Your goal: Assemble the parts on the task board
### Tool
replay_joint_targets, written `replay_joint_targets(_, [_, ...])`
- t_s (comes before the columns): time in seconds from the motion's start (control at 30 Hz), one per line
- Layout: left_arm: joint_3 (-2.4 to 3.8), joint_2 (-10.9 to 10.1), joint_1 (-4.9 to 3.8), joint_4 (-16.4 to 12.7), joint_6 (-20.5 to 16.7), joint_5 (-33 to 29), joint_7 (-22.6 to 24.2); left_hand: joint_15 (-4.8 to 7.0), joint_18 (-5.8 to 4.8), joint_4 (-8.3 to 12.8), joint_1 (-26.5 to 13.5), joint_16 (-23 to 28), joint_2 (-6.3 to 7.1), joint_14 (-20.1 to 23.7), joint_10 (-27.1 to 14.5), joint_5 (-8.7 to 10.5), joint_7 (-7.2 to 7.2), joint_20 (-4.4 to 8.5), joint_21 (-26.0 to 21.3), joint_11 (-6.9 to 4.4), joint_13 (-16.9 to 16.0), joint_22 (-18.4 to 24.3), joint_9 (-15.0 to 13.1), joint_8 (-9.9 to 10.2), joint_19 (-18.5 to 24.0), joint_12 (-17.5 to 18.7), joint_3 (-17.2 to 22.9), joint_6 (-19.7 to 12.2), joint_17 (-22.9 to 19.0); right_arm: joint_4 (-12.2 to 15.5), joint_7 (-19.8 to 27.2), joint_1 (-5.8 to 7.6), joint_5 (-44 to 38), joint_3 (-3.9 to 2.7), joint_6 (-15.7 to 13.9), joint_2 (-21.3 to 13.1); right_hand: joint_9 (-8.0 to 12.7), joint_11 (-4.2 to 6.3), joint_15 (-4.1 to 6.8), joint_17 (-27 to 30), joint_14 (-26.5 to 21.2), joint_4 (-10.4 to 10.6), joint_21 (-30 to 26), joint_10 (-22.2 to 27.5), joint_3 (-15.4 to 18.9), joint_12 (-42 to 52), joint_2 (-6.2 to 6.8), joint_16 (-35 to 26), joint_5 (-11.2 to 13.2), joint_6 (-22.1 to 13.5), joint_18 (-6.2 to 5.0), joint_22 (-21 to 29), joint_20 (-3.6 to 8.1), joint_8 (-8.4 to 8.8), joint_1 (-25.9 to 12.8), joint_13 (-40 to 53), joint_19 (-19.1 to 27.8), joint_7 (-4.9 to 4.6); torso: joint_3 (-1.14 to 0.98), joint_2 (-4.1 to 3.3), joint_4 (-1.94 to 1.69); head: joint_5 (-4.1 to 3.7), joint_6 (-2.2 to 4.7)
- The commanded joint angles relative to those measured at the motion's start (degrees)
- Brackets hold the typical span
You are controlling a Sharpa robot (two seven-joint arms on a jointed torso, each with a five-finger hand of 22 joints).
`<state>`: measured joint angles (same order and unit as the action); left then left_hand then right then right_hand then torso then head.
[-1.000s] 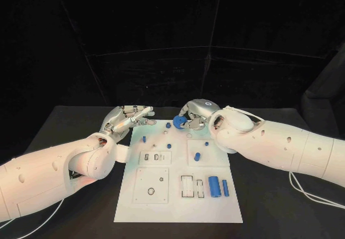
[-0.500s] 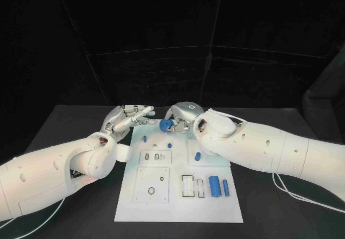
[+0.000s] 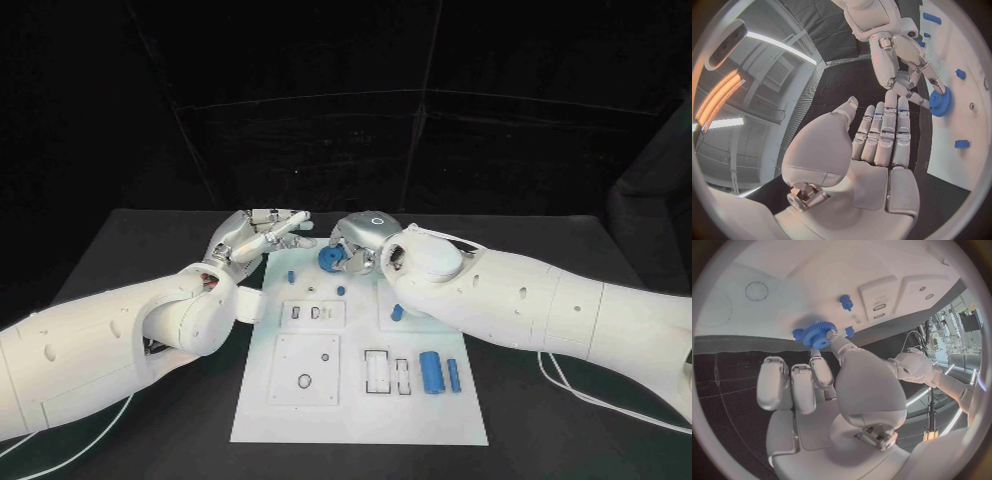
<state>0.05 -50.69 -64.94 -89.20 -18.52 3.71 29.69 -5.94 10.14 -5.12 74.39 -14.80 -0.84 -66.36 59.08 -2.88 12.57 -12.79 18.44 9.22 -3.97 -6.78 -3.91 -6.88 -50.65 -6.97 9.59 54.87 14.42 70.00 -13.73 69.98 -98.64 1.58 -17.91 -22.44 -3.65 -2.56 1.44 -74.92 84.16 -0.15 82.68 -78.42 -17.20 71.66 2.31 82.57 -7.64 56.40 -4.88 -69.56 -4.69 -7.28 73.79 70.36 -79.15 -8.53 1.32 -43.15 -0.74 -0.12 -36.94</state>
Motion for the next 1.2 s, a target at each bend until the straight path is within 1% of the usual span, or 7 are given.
replay_joint_targets(0.03, [0.02, 0.07, -0.08, 0.08, 0.5, 0.36, 0.49, -0.18, 0.43, 0.26, -0.03, 0.22, -0.41, -0.09, 0.18, -0.16, 0.14, -0.06, -0.25, 0.18, 0.03, 0.06, 0.07, 0.2, -0.42, 0.26, 0.16, 0.32, 0.06, -0.16, -0.59, 0.09, -1.21, -0.04, 0.58, 0.22, -0.11, -0.37, -0.05, -0.5, 3.0, -0.1, 0.15, -0.1, -0.35, -0.25, 0.31, -0.2, -0.05, 0.86, 0.68, 0.05, -0.16, 0.41, -0.58, -0.04, 0.2, 0.41, 0.0, 0.05, 0.06, -0.02, -0.13])
replay_joint_targets(0.4, [0.02, 0.1, -0.08, 0.27, 0.55, 0.36, 0.44, -0.18, 0.43, 0.33, -0.03, 0.27, -0.48, -0.08, 0.21, -0.16, 0.13, -0.05, -0.28, 0.18, 0.03, 0.1, 0.07, 0.26, -0.44, 0.32, 0.29, 0.34, 0.13, -0.35, -0.73, 0.05, -1.52, -0.04, 2.5, 0.16, -0.15, -0.64, -0.29, -0.46, 2.99, -0.07, 0.08, 0.24, 0.1, -0.81, 2.01, -0.27, -0.28, 0.26, 0.65, 0.2, -0.4, 1.26, -2.38, -0.43, 0.32, 0.18, 0.0, 0.04, 0.12, 0.04, -0.39])
replay_joint_targets(0.5, [0.02, 0.1, -0.08, 0.34, 0.55, 0.36, 0.43, -0.18, 0.43, 0.33, -0.03, 0.27, -0.48, -0.08, 0.21, -0.16, 0.13, -0.05, -0.28, 0.18, 0.03, 0.1, 0.07, 0.26, -0.44, 0.32, 0.29, 0.34, 0.13, -0.38, -0.57, 0.05, -1.44, -0.04, 2.59, 0.13, -0.21, -0.67, -0.35, -0.37, 2.96, 0.98, 0.02, 0.24, 1.96, -0.94, 3.11, -0.35, 4.15, 0.03, 0.63, 0.31, -0.49, 1.6, -4.69, -0.54, 0.39, 0.31, 0.01, 0.05, 0.11, 0.02, -0.39])
replay_joint_targets(0.67, [0.02, 0.16, -0.08, 0.47, 0.55, 0.36, 0.43, -0.18, 0.43, 0.35, -0.05, 0.29, -0.49, -0.08, 0.22, -0.15, 0.14, -0.06, -0.29, 0.18, 0.03, 0.11, 0.07, 0.27, -0.44, 0.34, 0.32, 0.35, 0.16, -0.48, -0.58, 0.05, -1.35, -0.04, 2.2, 0.25, -0.13, -0.75, -0.34, -0.3, 2.91, 3.16, -0.05, 0.42, 6.13, -1.23, 4.35, -0.45, 4.9, -1.35, 0.61, 0.43, -0.46, 2.63, -7.99, -0.74, 0.44, 0.34, 0.01, 0.05, 0.06, -0.01, -0.4])
replay_joint_targets(0.83, [0.02, 0.19, -0.08, 0.54, 0.58, 0.36, 0.38, -0.18, 0.43, 0.35, -0.05, 0.29, -0.49, -0.08, 0.22, -0.15, 0.14, -0.06, -0.29, 0.18, 0.03, 0.11, 0.07, 0.27, -0.44, 0.34, 0.32, 0.35, 0.16, -0.74, -1.01, 0.04, -1.16, -0.04, 1.98, 0.34, -0.17, -1.17, -0.71, -0.37, 2.91, 5.79, -0.11, 0.76, 9.92, -1.62, 3.43, -0.47, 4.8, -2.95, 0.6, 0.52, -0.73, 3.53, -9.76, -0.97, 0.47, -0.21, -0.01, 0.06, 0.01, -0.03, -0.39])
replay_joint_targets(0.97, [0.02, 0.2, -0.09, 0.66, 0.57, 0.36, 0.35, -0.18, 0.43, 0.35, -0.05, 0.29, -0.49, -0.08, 0.22, -0.15, 0.14, -0.06, -0.29, 0.18, 0.03, 0.11, 0.07, 0.27, -0.44, 0.34, 0.32, 0.35, 0.16, -0.85, -1.23, 0.05, -0.68, -0.04, 2.32, 0.21, -0.27, -1.32, -0.86, -0.43, 2.93, 8.64, -0.14, 0.85, 12.5, -1.64, 1.55, -0.47, 4.7, -3.05, 0.58, 0.6, -0.92, 3.46, -11.4, -0.89, 0.51, -0.33, 0.01, 0.04, 0.02, 0.03, -0.42])
replay_joint_targets(1.2, [0.02, 0.17, -0.09, 0.7, 0.56, 0.36, 0.31, -0.18, 0.43, 0.35, -0.05, 0.29, -0.49, -0.08, 0.22, -0.15, 0.14, -0.06, -0.29, 0.18, 0.03, 0.11, 0.07, 0.27, -0.44, 0.34, 0.32, 0.35, 0.16, -0.55, -1.25, 0.05, 0.01, -0.04, 2.04, -0.54, -0.31, -1.34, -0.92, -0.48, 2.95, 9.69, -0.12, 0.81, 14.18, -1.54, 0.43, -0.47, 4.5, -3.0, 0.58, 0.57, -1.01, 3.41, -10.8, -0.7, 0.5, -0.36, -0.04, 0.07, 0.13, 0.15, -0.3])
